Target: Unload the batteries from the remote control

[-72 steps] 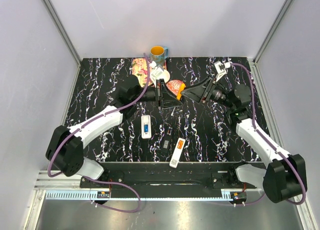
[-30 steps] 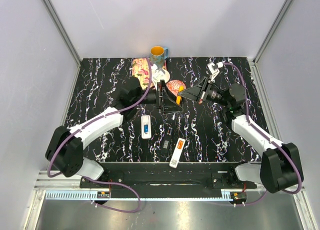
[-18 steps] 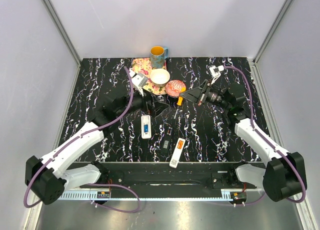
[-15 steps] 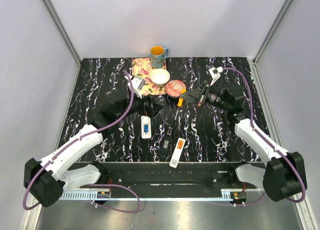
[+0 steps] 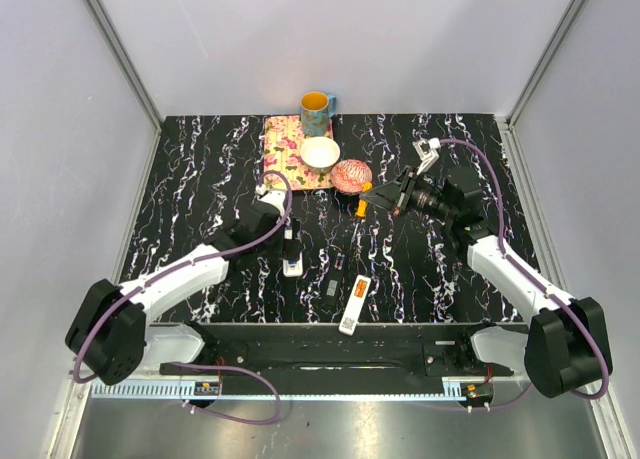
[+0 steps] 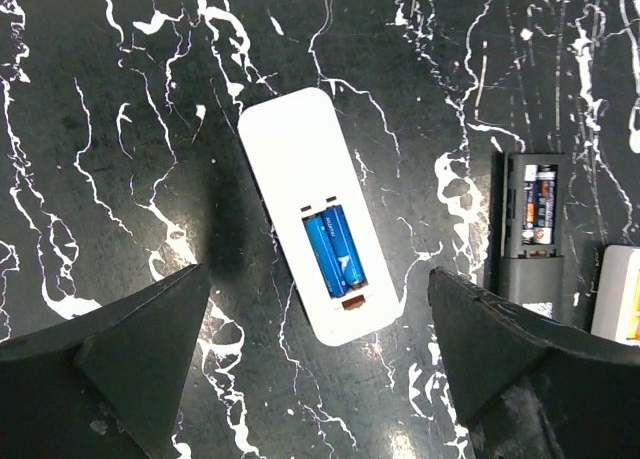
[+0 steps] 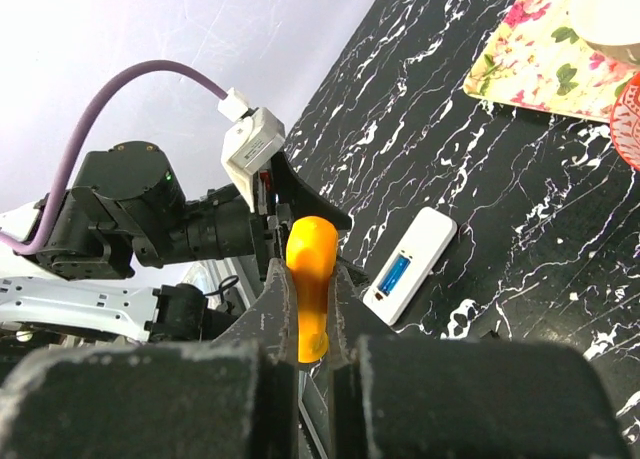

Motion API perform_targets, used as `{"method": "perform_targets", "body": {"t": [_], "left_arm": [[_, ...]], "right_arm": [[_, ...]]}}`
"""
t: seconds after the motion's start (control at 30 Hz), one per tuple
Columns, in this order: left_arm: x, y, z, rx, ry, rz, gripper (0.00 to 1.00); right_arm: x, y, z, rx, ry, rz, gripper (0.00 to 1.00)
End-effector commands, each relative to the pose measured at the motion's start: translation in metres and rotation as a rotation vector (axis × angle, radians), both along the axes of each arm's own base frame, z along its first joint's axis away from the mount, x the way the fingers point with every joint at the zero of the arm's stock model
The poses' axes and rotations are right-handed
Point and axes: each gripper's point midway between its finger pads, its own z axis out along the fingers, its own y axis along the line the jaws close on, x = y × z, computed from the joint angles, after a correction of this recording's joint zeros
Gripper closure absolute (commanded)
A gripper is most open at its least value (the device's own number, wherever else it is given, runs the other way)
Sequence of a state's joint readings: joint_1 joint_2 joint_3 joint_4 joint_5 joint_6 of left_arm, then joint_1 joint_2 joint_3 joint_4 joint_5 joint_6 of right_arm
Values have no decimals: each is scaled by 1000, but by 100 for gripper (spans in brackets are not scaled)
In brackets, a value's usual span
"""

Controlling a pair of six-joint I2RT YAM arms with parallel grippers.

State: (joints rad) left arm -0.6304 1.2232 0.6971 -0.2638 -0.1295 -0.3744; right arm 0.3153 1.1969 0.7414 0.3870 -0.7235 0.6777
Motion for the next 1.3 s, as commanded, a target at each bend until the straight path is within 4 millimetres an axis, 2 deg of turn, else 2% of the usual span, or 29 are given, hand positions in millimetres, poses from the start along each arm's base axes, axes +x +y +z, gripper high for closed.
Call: {"method": "perform_targets", "body": {"t": [0.0, 0.07, 0.3, 0.4, 0.73, 0.97, 1.07, 1.27], "left_arm": [[15, -2, 0, -8, -23, 66, 6], [18, -5, -2, -4, -14, 61, 8], [15, -16, -39, 19, 78, 29, 16], [14, -18, -52, 34, 101, 19, 22], [18, -29, -74, 109, 135, -25, 44], [21, -33, -81, 167, 133, -65, 61], [23, -43, -77, 160, 115, -120, 66], [29, -78, -60, 136, 64, -290, 69]], "right_arm": [[2, 1, 1, -15, -30, -6, 100], [2, 1, 2, -14, -30, -8, 100], [6, 0, -5, -27, 6, -21, 100], [6, 0, -4, -29, 4, -24, 100], [8, -1, -9, -43, 21, -32, 100], [8, -4, -10, -61, 22, -49, 100], [9, -5, -13, -70, 24, -55, 100], [9, -8, -11, -78, 30, -79, 100]]}}
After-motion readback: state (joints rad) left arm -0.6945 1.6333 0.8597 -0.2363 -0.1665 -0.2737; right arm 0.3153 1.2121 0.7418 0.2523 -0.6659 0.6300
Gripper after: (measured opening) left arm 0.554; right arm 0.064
